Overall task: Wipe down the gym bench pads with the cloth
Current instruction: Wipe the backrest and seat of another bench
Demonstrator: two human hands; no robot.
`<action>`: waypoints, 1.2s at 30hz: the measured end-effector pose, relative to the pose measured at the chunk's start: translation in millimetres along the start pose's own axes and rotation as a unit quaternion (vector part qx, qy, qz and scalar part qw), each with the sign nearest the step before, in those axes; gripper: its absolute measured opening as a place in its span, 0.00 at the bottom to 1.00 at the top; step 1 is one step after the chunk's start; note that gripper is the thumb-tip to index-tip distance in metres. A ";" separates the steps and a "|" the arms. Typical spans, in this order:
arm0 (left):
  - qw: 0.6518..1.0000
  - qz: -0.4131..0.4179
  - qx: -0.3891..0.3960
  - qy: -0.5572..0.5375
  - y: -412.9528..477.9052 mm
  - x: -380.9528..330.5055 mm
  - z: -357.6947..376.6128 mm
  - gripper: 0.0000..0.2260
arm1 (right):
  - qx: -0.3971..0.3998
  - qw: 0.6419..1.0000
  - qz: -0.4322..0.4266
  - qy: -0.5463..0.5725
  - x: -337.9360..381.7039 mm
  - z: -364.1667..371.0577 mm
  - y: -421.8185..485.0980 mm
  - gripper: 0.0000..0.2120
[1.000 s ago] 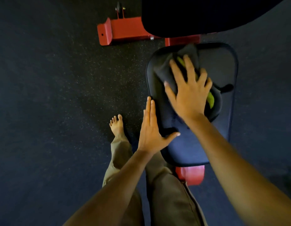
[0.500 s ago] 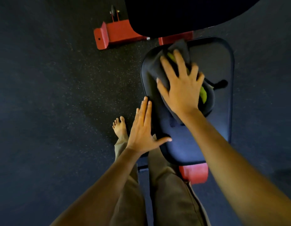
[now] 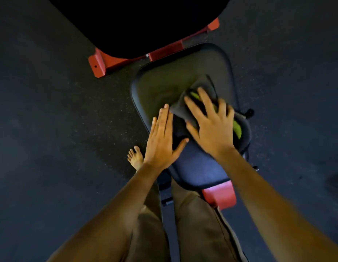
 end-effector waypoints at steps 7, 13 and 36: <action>0.999 0.030 0.013 0.037 5.0 -5.6 -10.4 0.31 | 0.018 0.940 0.335 0.065 -58.0 -4.8 -8.7 0.28; 0.991 0.098 0.035 0.081 35.9 -10.1 -20.4 0.27 | 0.023 0.986 0.162 0.041 10.7 -0.6 -34.5 0.30; 0.890 0.389 0.174 0.161 88.5 10.6 -44.0 0.25 | -0.074 0.711 0.690 0.112 72.2 11.8 -27.4 0.31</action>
Point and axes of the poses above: each hand's wrist, its own y-axis towards the middle knuckle, its own z-axis out of the palm, x = y × z, the point moved 7 cm from there along y, towards the middle knuckle, and after that the axes turned 12 degrees about -z, right-handed, at the moved point
